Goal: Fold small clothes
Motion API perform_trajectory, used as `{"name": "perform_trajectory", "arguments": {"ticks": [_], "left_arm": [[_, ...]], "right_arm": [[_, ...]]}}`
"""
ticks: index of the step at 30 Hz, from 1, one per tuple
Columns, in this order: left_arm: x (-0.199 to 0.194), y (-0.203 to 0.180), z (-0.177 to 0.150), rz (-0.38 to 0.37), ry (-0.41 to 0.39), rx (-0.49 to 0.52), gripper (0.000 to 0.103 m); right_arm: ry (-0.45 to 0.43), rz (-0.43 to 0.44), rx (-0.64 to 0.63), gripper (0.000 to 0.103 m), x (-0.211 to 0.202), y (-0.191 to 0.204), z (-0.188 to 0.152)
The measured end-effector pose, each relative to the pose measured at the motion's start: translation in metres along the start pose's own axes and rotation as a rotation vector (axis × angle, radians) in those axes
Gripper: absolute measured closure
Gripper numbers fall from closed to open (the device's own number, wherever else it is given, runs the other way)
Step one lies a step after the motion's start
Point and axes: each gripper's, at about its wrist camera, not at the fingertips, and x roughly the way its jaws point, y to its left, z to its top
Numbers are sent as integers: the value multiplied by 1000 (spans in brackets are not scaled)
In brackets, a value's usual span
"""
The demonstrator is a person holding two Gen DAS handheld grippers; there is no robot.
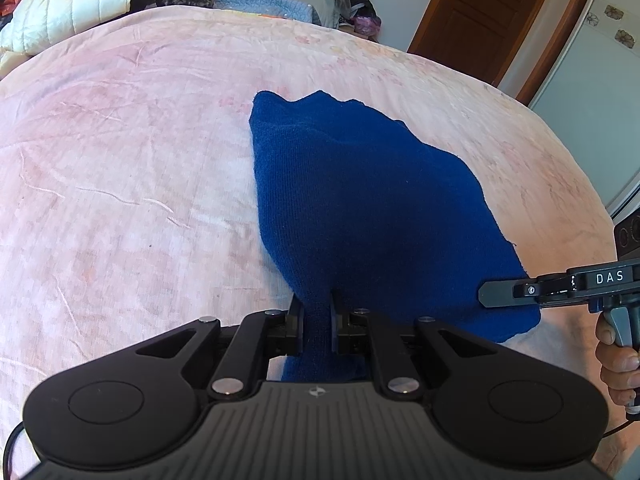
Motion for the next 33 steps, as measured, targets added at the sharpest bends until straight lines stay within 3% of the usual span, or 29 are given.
{"name": "perform_trajectory", "arguments": {"ticks": [9,22,33], "left_arm": [[-7,2,7,-33,-4,9,92],[14,9,-5,-16,39,1,92],[2,9,-11,-30,37,10,92]], "right_arm": [[14,14,-7,84,-4,5,-1],[43,2,27,84,-2,-7,-17],[63,1,11,84,-8,-2,-24]]}}
